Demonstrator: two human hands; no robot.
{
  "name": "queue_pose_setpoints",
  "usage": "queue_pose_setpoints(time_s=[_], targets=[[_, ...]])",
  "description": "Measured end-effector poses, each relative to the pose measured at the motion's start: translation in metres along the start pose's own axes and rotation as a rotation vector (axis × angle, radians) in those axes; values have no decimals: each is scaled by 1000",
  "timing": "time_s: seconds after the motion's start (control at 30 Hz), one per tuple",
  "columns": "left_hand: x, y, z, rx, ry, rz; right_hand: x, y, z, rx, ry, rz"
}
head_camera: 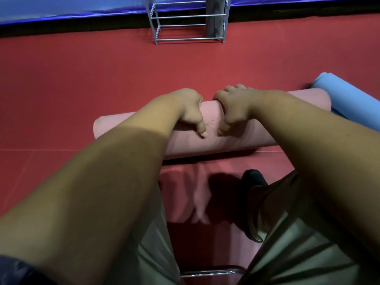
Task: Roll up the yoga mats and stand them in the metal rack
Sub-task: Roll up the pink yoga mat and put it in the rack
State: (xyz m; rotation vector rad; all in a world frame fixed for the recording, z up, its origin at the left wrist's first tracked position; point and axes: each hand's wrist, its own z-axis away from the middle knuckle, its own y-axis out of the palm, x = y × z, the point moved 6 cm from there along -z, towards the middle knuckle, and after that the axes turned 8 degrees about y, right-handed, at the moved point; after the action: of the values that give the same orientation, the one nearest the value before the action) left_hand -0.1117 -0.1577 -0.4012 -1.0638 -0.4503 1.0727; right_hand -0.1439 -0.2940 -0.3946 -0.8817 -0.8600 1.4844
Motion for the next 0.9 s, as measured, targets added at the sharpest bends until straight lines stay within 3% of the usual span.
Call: queue_pose_setpoints(time_s=[0.27, 0.47, 0.73, 0.9], targets=[[-1, 5, -7, 3, 16, 41, -4, -4, 1, 54, 24, -83], [-18, 10, -5, -74, 54, -215, -18, 5, -10, 102, 50, -211], [-6, -3, -7, -43, 36, -12, -16, 6, -6, 54, 29, -121], [-8, 0, -10, -24, 38, -16, -17, 3, -7, 65, -3, -190]])
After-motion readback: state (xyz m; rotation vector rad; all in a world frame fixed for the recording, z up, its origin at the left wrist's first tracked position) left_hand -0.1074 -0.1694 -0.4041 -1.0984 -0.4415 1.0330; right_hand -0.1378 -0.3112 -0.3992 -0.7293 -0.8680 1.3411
